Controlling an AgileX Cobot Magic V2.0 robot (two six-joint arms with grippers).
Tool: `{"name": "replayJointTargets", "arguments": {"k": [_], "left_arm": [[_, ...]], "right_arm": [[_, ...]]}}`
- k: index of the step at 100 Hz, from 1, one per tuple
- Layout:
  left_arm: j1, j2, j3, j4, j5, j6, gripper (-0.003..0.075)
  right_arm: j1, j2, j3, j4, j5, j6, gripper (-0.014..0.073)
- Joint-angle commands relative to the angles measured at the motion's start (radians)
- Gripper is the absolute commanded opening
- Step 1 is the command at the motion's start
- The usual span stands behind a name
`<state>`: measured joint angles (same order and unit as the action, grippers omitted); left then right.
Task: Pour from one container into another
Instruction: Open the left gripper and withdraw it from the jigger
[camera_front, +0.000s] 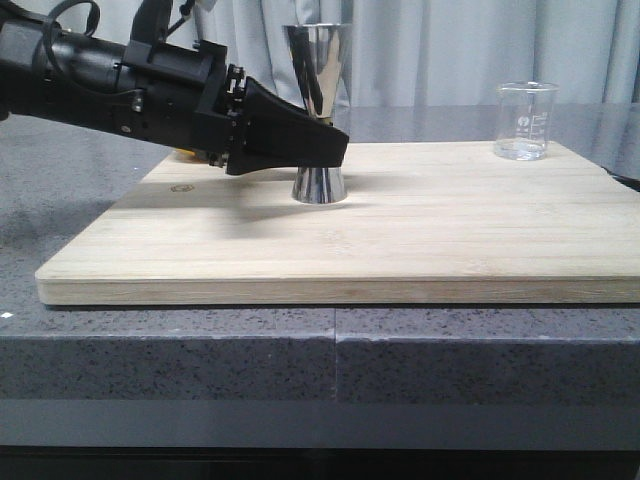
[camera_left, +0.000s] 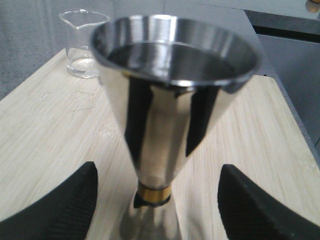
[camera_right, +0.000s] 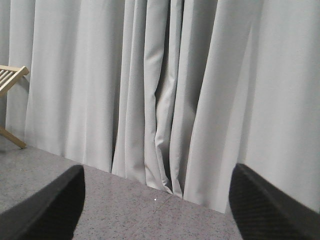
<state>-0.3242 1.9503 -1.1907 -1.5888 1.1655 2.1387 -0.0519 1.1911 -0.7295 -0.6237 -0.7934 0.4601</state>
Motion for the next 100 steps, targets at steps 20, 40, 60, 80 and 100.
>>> {"name": "replayJointTargets", "arguments": {"k": [20,40,60,80,100], "left_arm": [[0.064,-0.132,-0.022,0.03,0.113,-0.076,0.0477],[0.115,-0.172,-0.022,0.103,0.113,-0.119,0.0477],[0.209,-0.244,-0.022,0.183,0.113,-0.223,0.0473],[0.338,-0.375,-0.024,0.144,0.113,-0.331,0.0388],[0.491,-0.522,-0.024,0.087,0.113,-0.382,0.0153]], "right_arm": [[-0.002,-0.027,-0.024,0.022,-0.07,0.0,0.0535],[-0.002,-0.027,-0.024,0.022,-0.079,0.0,0.0535],[-0.002,-0.027,-0.024,0.022,-0.079,0.0,0.0535],[-0.002,-0.027,-0.024,0.022,-0.077,0.0,0.0535],[-0.002,-0.027,-0.024,0.022,-0.054,0.0,0.0535]]}}
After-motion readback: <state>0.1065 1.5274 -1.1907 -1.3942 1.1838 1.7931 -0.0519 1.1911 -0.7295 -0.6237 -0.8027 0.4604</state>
